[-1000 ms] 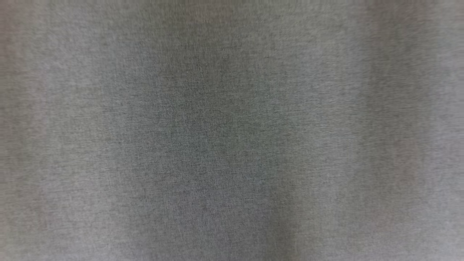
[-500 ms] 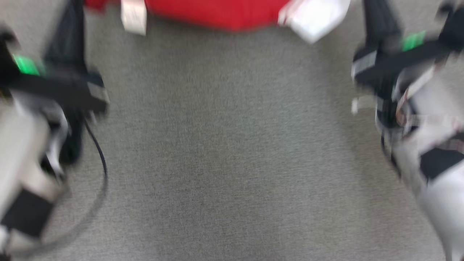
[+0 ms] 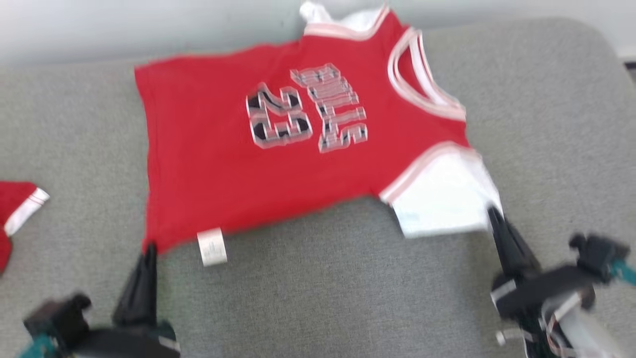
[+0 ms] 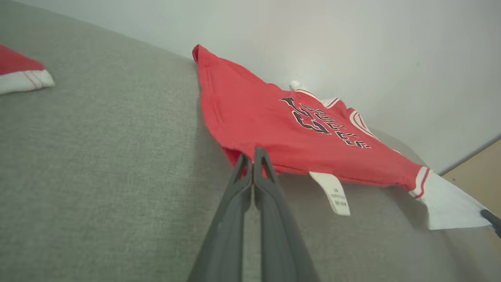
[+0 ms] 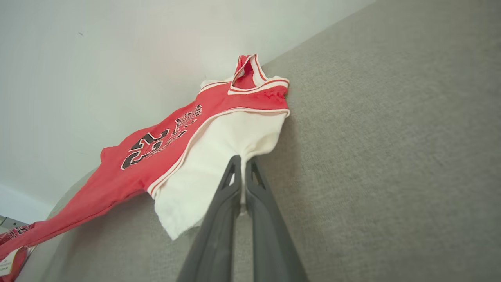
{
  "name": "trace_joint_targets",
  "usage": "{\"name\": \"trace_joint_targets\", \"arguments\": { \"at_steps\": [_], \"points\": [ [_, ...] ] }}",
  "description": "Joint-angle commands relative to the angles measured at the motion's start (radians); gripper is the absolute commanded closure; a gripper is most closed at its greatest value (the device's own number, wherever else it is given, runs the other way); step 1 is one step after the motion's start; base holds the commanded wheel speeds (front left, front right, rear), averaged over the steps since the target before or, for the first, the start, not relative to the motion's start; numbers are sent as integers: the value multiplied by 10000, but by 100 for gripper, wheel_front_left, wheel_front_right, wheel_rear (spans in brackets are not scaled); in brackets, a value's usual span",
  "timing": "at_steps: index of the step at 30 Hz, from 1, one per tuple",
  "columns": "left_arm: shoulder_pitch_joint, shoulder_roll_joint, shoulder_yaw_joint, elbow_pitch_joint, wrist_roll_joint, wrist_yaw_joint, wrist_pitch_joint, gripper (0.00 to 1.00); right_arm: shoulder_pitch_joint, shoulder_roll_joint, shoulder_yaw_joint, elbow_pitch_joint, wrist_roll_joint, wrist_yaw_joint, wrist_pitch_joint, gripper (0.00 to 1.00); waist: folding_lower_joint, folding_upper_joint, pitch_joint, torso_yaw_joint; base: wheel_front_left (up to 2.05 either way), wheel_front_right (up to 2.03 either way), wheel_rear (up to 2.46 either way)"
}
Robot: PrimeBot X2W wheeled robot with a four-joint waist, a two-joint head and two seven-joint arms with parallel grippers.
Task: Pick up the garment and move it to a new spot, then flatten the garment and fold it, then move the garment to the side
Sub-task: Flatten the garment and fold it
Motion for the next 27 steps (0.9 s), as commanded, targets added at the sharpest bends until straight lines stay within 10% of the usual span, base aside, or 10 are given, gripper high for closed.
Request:
{"name": "trace_joint_targets", "arguments": {
  "at_steps": [1,18,27],
  "points": [
    [414,-124,106,-11,144,-79,-30,100,512,-19,-179,-67,-41,-24,40,100,4,3,-584,-44,0,0,0],
    [3354,-960,534,831,1279,-503,-31,100,6039,1307,-2040,-2273,-1685,-24,2051,100,4,3,-1887,85,0,0,0],
    [3153,-971,341,973,1757,-665,-31,100,5891,2256,-3111,-3597,-2353,-22,3076,100,4,3,-1795,59,0,0,0]
  ]
}}
